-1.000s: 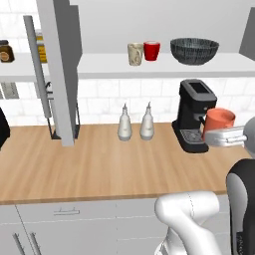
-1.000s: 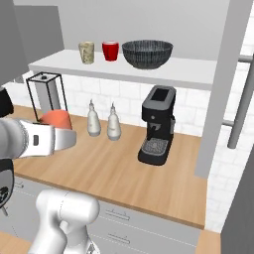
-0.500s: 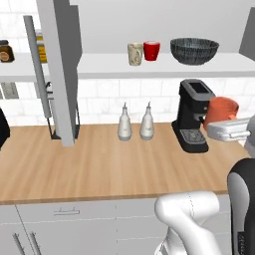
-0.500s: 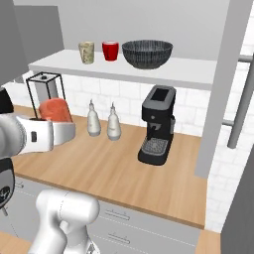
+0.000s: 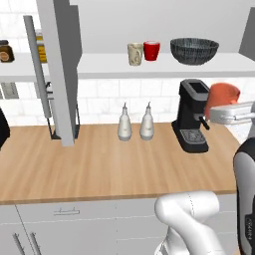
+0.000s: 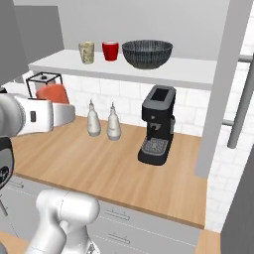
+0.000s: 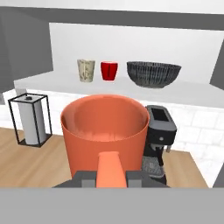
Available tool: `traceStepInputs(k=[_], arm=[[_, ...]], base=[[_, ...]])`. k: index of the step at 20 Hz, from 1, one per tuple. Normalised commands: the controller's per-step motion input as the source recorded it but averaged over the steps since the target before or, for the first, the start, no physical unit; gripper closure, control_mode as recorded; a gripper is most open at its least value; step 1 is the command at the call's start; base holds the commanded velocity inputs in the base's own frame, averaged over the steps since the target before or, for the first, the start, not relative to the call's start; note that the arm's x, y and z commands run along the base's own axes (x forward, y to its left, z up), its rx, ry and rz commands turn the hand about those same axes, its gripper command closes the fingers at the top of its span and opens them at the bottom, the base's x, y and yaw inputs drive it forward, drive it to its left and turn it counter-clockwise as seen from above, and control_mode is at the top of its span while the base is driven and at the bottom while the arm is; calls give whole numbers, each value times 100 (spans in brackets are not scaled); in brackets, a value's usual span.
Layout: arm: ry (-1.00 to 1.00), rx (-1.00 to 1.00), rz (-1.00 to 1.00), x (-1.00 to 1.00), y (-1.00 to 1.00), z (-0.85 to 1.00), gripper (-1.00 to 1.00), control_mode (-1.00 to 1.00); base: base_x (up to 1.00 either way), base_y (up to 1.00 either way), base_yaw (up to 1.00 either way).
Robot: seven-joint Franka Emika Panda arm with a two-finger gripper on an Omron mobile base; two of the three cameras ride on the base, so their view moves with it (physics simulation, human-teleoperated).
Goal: Gather all objects into one cabinet and sort the glasses and bowls to opposite sides.
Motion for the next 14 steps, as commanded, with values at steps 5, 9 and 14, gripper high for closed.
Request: traceStepInputs(k=[5, 9, 14], arm=[[4, 3, 1, 12, 0, 52, 100, -100], [0, 4, 0, 35, 0, 38, 100, -100], [0, 5, 0, 47, 0, 20, 100, -100]], base=[[0, 0, 0], [0, 0, 0], [0, 0, 0]])
